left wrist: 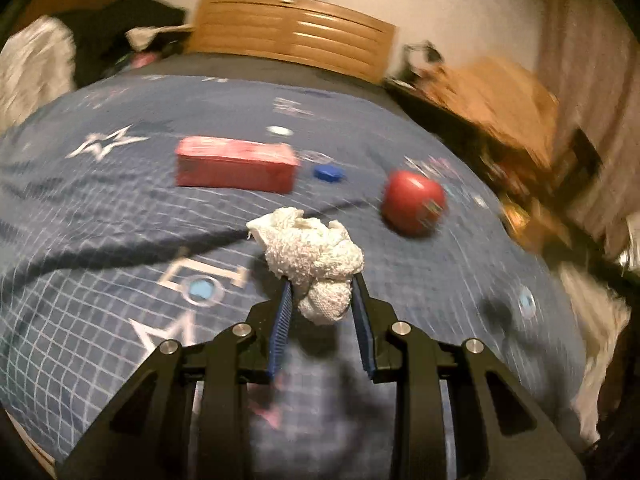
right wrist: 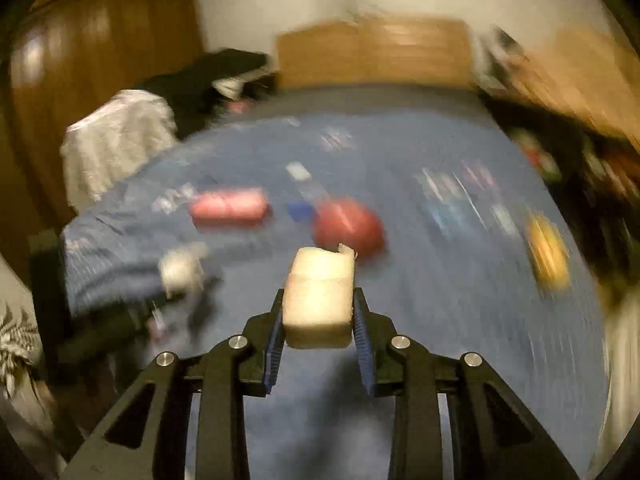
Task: Collect trash
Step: 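Carry the white towel and sponge block over the white bucket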
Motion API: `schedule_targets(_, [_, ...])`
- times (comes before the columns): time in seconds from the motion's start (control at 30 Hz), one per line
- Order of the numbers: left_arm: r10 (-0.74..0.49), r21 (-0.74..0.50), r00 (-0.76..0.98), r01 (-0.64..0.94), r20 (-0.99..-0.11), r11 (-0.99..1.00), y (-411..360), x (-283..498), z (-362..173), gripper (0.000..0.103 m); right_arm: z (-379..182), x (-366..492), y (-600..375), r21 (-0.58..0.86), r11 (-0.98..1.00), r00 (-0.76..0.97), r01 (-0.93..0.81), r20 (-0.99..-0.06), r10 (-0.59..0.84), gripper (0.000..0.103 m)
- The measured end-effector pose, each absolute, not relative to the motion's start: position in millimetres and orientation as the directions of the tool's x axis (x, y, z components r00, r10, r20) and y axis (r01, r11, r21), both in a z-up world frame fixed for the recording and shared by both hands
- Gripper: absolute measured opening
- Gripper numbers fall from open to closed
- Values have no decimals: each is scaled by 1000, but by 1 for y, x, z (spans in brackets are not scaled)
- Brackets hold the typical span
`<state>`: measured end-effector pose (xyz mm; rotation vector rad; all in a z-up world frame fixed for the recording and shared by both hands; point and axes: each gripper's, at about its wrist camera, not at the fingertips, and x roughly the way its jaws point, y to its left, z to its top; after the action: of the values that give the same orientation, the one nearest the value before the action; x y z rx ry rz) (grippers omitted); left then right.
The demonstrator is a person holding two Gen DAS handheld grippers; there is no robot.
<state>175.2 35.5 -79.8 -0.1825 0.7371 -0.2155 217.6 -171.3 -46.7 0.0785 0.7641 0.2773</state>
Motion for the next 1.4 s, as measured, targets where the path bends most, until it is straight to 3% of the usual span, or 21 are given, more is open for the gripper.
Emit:
schedule_targets(0.17, [-275,-192,646,198,-712,961,5,163,-103,30,-100,177,-208,208,974,688,-88,-695,210,33])
schedule_targets(0.27, [-232,-130,679,198,-696,972,-3,161,-115,34,-119,171,-207,238,967,684,-94,-690,237,37])
schedule_targets(0.33, [-249,-162,683,190,-687,968,3,162,-118,36,-122,169,-203,226,968,699,-106,-676,234,47])
schedule_targets(0.4, [-256,-181,690,182,-677,967,7,161,-116,44,-119,161,-203,210,971,732,-113,-643,224,70])
schedule_targets(0.53, [-236,-173,720,161,-652,972,8,159,-108,60,-116,162,-202,209,972,750,-111,-624,220,73])
schedule_targets(0.63, [-235,-156,727,176,-645,972,-1,165,-104,67,-119,164,-200,216,970,741,-109,-633,225,73])
schedule_targets(0.67, [-225,-139,732,178,-643,974,-4,167,-103,69,-120,165,-198,220,969,738,-114,-634,231,70])
schedule_targets(0.7, [-201,-110,736,170,-646,979,-8,172,-104,70,-120,166,-196,219,968,735,-122,-636,236,61])
schedule_targets(0.77, [-212,-124,724,174,-656,977,-10,179,-107,60,-123,169,-192,211,969,722,-132,-649,240,48])
schedule_targets(0.8, [-212,-127,720,171,-661,977,-11,182,-108,46,-124,170,-191,206,970,720,-131,-652,236,46])
schedule_targets(0.97, [-193,-131,721,142,-666,981,-5,181,-110,39,-127,170,-198,226,968,721,-114,-651,237,34])
schedule_targets(1.23, [-156,-34,790,170,-593,985,-48,162,-58,38,-92,149,-210,217,966,792,-140,-561,241,32])
schedule_targets(1.4, [-190,-6,828,220,-527,976,-97,163,-22,38,-46,128,-235,144,984,879,-102,-451,157,32])
